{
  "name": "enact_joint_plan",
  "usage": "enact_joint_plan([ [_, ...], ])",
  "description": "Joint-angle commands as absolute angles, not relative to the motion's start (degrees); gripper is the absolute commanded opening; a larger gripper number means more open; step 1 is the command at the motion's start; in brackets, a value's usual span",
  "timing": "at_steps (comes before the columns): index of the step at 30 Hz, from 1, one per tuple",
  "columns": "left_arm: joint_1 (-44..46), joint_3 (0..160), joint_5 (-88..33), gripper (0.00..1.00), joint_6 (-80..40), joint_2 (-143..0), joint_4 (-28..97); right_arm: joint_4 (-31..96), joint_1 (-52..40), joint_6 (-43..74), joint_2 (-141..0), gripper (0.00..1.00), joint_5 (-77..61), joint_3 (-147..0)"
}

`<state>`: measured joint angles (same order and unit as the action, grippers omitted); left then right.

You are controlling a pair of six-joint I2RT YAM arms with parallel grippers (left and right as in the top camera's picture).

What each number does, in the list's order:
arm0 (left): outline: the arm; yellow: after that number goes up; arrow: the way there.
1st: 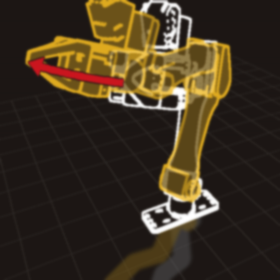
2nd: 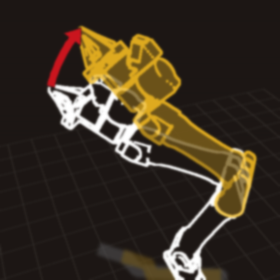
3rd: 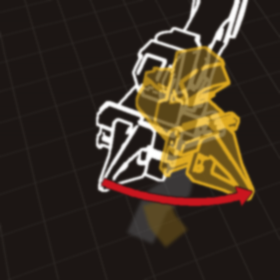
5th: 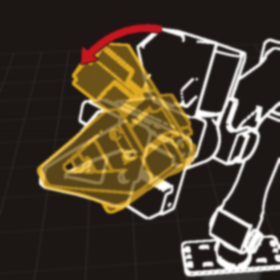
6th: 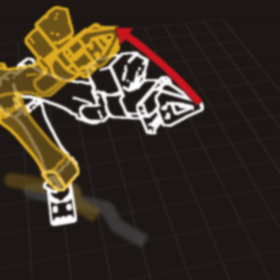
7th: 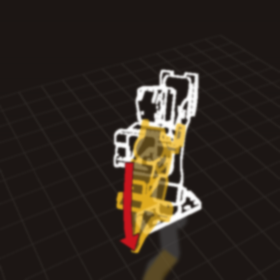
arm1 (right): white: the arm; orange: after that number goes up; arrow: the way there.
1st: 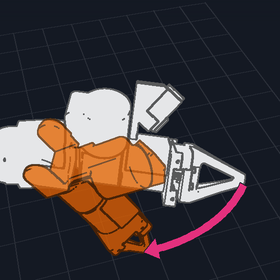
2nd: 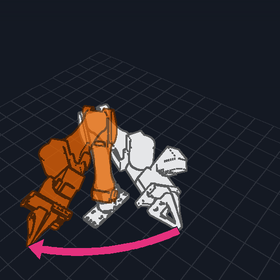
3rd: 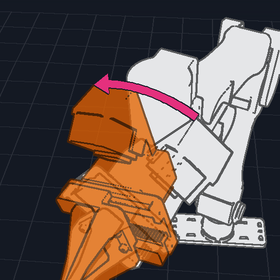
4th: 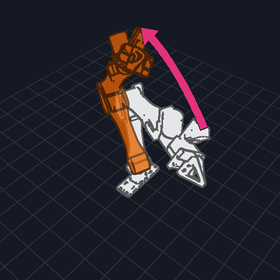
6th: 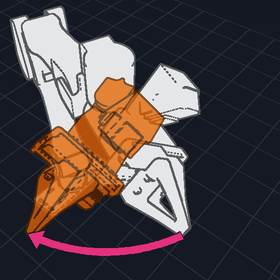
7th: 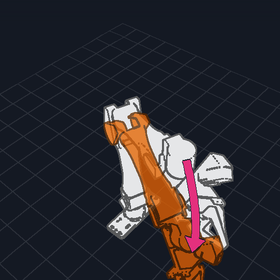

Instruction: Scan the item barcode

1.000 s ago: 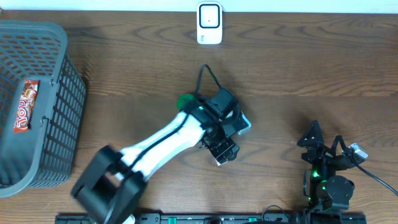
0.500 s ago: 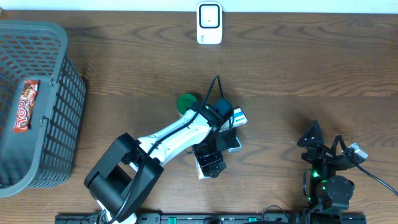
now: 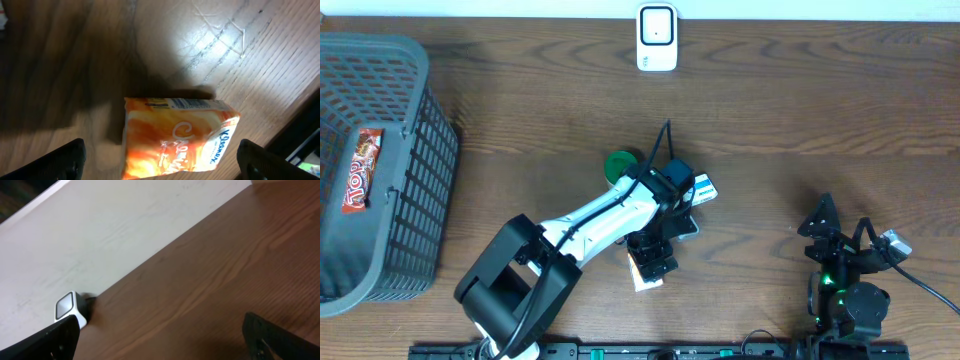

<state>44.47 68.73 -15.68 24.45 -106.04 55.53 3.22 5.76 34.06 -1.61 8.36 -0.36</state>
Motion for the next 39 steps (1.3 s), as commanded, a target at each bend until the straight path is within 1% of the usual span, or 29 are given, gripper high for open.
enact_joint_plan([
  [1, 44.45, 70.85, -19.11, 0.95, 21.56, -102.02, 55.42, 3.49, 6.37, 33.61, -1.41, 0.99, 8.29, -0.32],
  [4, 44.45, 70.85, -19.49, 0.94, 15.22, -98.04, 54.02, 3.49, 6.37, 33.61, -1.41, 0.99, 8.29, -0.32],
  [5, 44.47, 70.85, -19.55, 0.82, 12.91, -97.17, 53.36, 3.49, 6.37, 33.61, -1.41, 0.99, 8.29, -0.32],
  [6, 44.6, 70.85, -19.9, 0.65, 10.9, -96.49, 52.56, 3.49, 6.37, 33.61, -1.41, 0.99, 8.29, -0.32],
  [7, 44.84, 70.85, -20.73, 0.52, 9.1, -96.03, 51.51, 3.49, 6.37, 33.61, -1.41, 0.99, 8.29, -0.32],
  [9, 45.47, 70.81, -21.96, 0.29, 7.11, -95.9, 49.76, 3.49, 6.37, 33.61, -1.41, 0.99, 8.29, -0.32],
  [10, 46.13, 70.46, -22.04, 0.2, 5.78, -96.03, 48.36, 3.49, 6.37, 33.61, -1.41, 0.99, 8.29, -0.32],
  [11, 46.74, 70.0, -22.02, 0.08, 4.73, -96.18, 47.05, 3.49, 6.37, 33.61, -1.41, 0.99, 8.29, -0.32],
  [14, 48.49, 67.79, -21.91, 0.08, 1.41, -96.68, 43.07, 3.49, 6.37, 33.61, -1.41, 0.99, 8.29, -0.32],
  [17, 50.15, 65.32, -21.5, 0.08, -1.3, -98.08, 42.06, 3.49, 6.37, 33.61, -1.41, 0.99, 8.29, -0.32],
  [21, 50.17, 61.32, -16.99, 0.07, -7.49, -98.32, 41.08, 3.46, 6.37, 33.61, -1.41, 0.99, 8.27, -0.32],
  [25, 50.35, 57.17, -18.81, 0.07, -9.34, -98.39, 38.06, 3.49, 6.37, 33.61, -1.41, 0.99, 8.29, -0.32],
  [29, 50.35, 52.53, -23.49, 0.07, -9.37, -98.39, 31.64, 3.49, 6.37, 33.61, -1.41, 0.99, 8.29, -0.32],
  [31, 50.33, 50.7, -23.99, 0.07, -11.42, -98.39, 28.91, 3.49, 6.37, 33.61, -1.41, 0.99, 8.29, -0.32],
  [35, 50.33, 50.65, -23.97, 0.08, -13.26, -98.39, 30.83, 3.46, 6.37, 33.61, -1.41, 0.99, 8.29, -0.32],
  [37, 50.33, 50.65, -23.44, 0.07, -13.76, -98.39, 33.69, 3.49, 6.37, 33.61, -1.41, 0.99, 8.29, -0.32],
  [39, 50.33, 50.65, -20.36, 0.07, -15.09, -98.39, 37.85, 3.49, 6.37, 33.61, -1.41, 0.99, 8.29, -0.32],
])
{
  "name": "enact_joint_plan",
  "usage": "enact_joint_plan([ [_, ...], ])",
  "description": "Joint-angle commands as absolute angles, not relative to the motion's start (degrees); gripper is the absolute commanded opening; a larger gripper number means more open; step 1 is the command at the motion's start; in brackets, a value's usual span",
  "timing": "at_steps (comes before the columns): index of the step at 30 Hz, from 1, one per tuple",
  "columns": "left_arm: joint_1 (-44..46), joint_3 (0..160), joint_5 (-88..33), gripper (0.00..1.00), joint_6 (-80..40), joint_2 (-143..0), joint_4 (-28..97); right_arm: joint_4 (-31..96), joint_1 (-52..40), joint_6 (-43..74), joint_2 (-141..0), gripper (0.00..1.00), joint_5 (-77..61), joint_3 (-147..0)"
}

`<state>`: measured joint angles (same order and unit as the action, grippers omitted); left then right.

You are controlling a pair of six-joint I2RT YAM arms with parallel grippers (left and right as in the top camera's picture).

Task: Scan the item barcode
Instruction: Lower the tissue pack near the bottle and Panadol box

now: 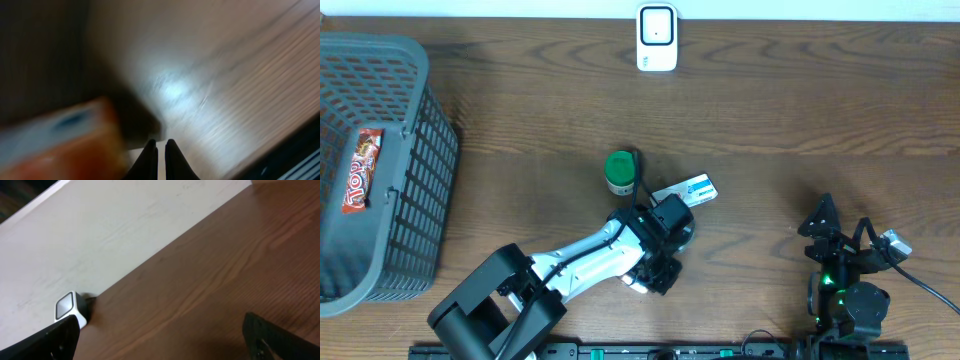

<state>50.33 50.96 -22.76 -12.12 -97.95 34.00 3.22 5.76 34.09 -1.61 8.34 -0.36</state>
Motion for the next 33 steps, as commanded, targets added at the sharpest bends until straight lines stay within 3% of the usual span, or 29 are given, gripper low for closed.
enact_joint_plan([
  [1, 50.33, 50.65, -18.09, 0.07, -16.05, -98.37, 39.68, 3.49, 6.37, 33.61, -1.41, 0.99, 8.29, -0.32],
  [5, 50.33, 50.65, -8.84, 0.08, -22.09, -98.37, 43.2, 3.49, 6.37, 33.61, -1.41, 0.99, 8.29, -0.32],
  [10, 50.33, 50.65, -8.29, 0.17, -22.65, -98.37, 38.57, 3.49, 6.37, 33.61, -1.41, 0.99, 8.29, -0.32],
  [18, 49.25, 50.68, -7.84, 0.17, -22.61, -98.37, 36.4, 3.49, 6.37, 33.61, -1.41, 0.99, 8.29, -0.32],
  [31, 39.11, 50.68, -2.96, 0.17, -22.61, -98.37, 38.57, 3.49, 6.37, 33.61, -1.41, 0.99, 8.29, -0.32],
  [33, 37.71, 50.68, -3.46, 0.1, -22.61, -98.37, 39.4, 3.46, 6.37, 33.61, -1.41, 0.99, 8.29, -0.32],
])
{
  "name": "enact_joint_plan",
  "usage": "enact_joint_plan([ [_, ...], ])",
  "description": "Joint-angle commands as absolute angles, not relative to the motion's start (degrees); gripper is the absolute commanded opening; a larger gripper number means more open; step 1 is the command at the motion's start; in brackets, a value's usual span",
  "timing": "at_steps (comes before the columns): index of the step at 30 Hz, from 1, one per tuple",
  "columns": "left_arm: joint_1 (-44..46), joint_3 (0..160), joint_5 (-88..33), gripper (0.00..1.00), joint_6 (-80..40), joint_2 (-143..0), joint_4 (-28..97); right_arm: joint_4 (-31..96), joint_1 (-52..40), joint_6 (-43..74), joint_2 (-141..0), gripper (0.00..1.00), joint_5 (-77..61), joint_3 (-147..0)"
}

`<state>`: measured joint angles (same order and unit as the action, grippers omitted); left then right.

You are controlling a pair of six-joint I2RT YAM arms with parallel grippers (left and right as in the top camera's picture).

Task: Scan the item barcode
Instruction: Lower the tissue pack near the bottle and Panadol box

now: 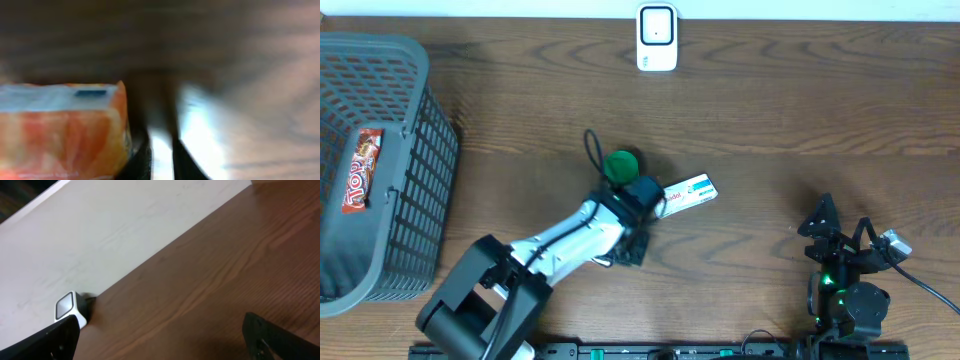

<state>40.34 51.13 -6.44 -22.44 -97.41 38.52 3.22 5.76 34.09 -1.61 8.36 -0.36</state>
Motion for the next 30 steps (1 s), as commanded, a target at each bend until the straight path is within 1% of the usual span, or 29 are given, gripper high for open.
enact_joint_plan([
  [1, 37.32, 50.68, -4.82, 0.1, -22.48, -98.37, 39.64, 3.49, 6.37, 33.61, -1.41, 0.99, 8.29, -0.32],
  [4, 37.47, 50.68, -8.47, 0.09, -20.18, -98.37, 40.77, 3.49, 6.37, 33.61, -1.41, 0.99, 8.29, -0.32],
  [14, 37.74, 50.68, -8.32, 0.09, -22.13, -98.37, 46.24, 3.49, 6.37, 33.61, -1.41, 0.99, 8.29, -0.32],
  [17, 37.63, 50.68, -5.87, 0.1, -27.59, -98.37, 46.72, 3.49, 6.37, 33.61, -1.41, 0.99, 8.29, -0.32],
  [23, 37.63, 50.68, 3.81, 0.1, -40.8, -98.37, 46.87, 3.49, 6.37, 33.61, -1.41, 0.99, 8.29, -0.32],
  [26, 37.63, 50.68, 5.69, 0.1, -43.75, -98.37, 46.78, 3.49, 6.37, 33.61, -1.41, 0.99, 8.29, -0.32],
  [30, 37.63, 50.7, 5.69, 0.1, -43.83, -98.0, 46.65, 3.49, 6.37, 33.61, -1.41, 0.99, 8.29, -0.32],
])
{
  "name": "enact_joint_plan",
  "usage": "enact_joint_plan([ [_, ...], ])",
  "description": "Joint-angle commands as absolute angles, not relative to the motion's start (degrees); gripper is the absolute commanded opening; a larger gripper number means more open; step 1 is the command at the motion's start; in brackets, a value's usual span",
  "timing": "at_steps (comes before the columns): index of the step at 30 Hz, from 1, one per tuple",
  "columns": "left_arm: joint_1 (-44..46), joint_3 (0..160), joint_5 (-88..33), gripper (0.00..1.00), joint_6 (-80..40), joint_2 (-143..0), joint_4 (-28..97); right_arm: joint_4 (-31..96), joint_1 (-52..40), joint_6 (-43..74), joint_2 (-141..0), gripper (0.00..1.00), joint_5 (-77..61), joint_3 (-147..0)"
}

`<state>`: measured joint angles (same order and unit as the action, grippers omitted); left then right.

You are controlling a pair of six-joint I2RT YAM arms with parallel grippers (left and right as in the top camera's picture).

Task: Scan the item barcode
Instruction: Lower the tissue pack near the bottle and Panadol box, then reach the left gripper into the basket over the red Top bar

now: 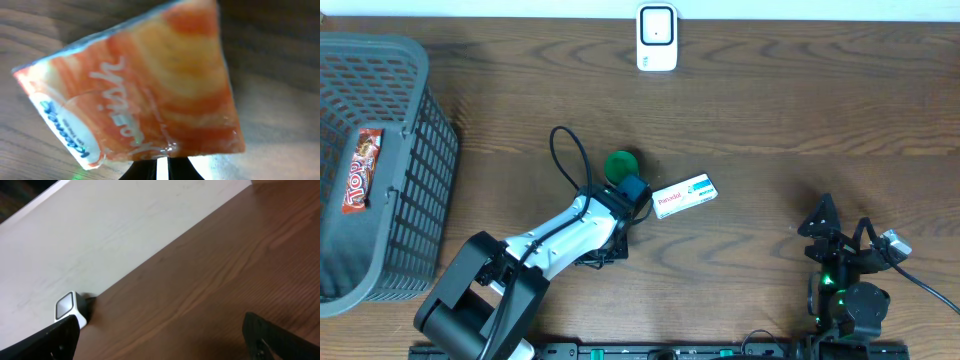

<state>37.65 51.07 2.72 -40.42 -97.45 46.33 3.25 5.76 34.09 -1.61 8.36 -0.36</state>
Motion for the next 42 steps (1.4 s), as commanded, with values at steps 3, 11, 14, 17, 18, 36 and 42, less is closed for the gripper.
enact_joint_plan([
  [3, 37.63, 50.7, 9.56, 0.1, -48.69, -96.53, 48.56, 3.49, 6.37, 33.61, -1.41, 0.99, 8.29, -0.32],
  [11, 39.64, 51.07, 10.85, 0.17, -50.02, -83.72, 54.22, 3.49, 6.37, 33.61, -1.41, 0.99, 8.29, -0.32],
  [14, 39.53, 52.4, 11.09, 0.55, -47.42, -76.55, 55.88, 3.49, 6.37, 33.61, -1.41, 0.99, 8.29, -0.32],
  [17, 37.6, 54.76, 13.39, 0.83, -42.22, -69.17, 55.86, 3.46, 6.37, 33.61, -1.41, 0.99, 8.29, -0.32],
  [18, 36.18, 56.07, 14.76, 0.87, -40.27, -66.7, 55.88, 3.49, 6.37, 33.61, -1.41, 0.99, 8.29, -0.32],
  [36, -23.86, 100.66, -1.3, 0.93, -18.46, -70.81, 64.27, 3.49, 6.37, 33.61, -1.41, 0.99, 8.29, -0.32],
  [42, -37.28, 101.21, -2.31, 0.93, -25.56, -80.82, 67.31, 3.46, 6.37, 33.61, -1.41, 0.99, 8.29, -0.32],
])
